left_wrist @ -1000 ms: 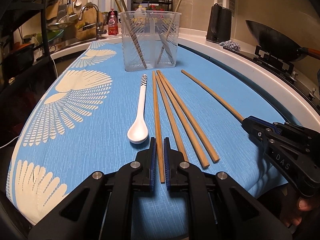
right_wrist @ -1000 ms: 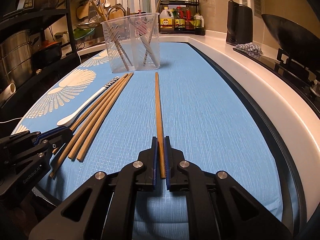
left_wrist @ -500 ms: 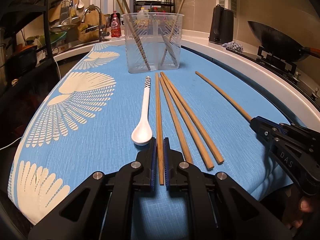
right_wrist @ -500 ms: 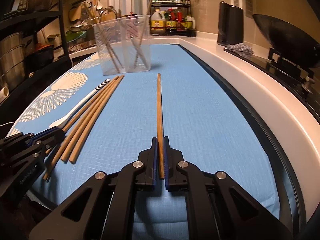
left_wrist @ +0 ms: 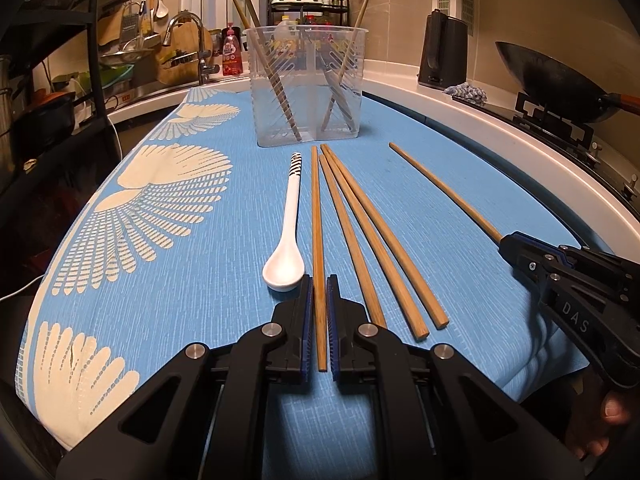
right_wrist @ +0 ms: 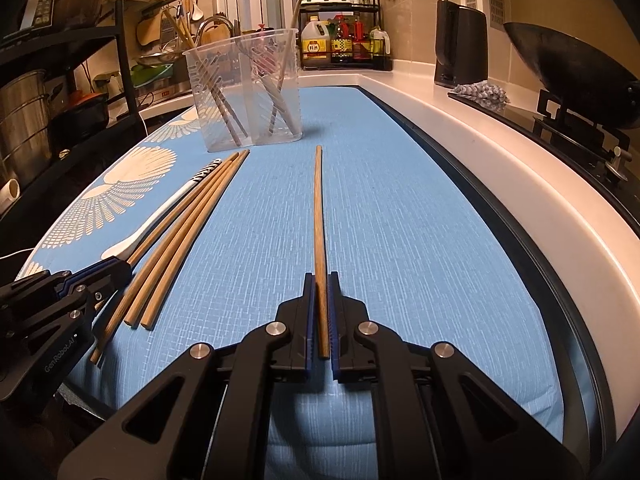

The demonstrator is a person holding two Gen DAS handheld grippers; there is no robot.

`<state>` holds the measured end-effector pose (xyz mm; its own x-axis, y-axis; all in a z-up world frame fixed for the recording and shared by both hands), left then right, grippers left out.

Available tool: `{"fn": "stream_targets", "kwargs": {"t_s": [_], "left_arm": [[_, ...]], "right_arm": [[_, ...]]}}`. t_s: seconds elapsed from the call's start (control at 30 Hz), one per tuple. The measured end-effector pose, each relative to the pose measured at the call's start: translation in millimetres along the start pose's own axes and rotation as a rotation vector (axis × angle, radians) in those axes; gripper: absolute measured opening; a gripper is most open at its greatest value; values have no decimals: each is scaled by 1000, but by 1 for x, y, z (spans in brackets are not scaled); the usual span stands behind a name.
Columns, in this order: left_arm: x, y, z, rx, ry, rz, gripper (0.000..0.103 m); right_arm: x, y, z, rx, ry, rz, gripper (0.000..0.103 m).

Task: Organize utensils
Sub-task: 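Grasp a wooden chopstick with the right gripper while the left gripper grasps another chopstick, then lift both held chopsticks and carry them over the clear container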

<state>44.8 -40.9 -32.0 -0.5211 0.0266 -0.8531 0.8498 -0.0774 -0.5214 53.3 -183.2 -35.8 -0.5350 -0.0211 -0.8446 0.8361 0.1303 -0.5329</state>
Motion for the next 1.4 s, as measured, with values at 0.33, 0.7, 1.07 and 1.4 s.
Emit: {"fn": "stream_targets", "kwargs": {"t_s": [0.33,0.7,1.07,1.4], "left_arm": [[0,0,0,0,0,0,7],[0,0,0,-2,2,1,7],[-10,-11,-2,4,-19,53,7],[-26,-32,-6,4,-21,142,7]], "right_arm": [[1,0,-1,0,2,0,7],[0,0,-2,-1,2,-2,6],[-12,-13,1,-5,27,36,5],[-27,-37,-4,-2,-4,82,5]]}}
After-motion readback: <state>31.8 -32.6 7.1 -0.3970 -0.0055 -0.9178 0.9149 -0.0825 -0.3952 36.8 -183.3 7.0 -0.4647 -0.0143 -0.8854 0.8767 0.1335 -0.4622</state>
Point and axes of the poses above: each gripper's, at about its wrist camera, not at the fingertips, and y roughly the way its jaws point, z to its right, x to its underside, the point moved 1 cm from there along y, roughly the way its jaws point, and after that the axes turned 6 degrees about z, right-handed, at the moved point
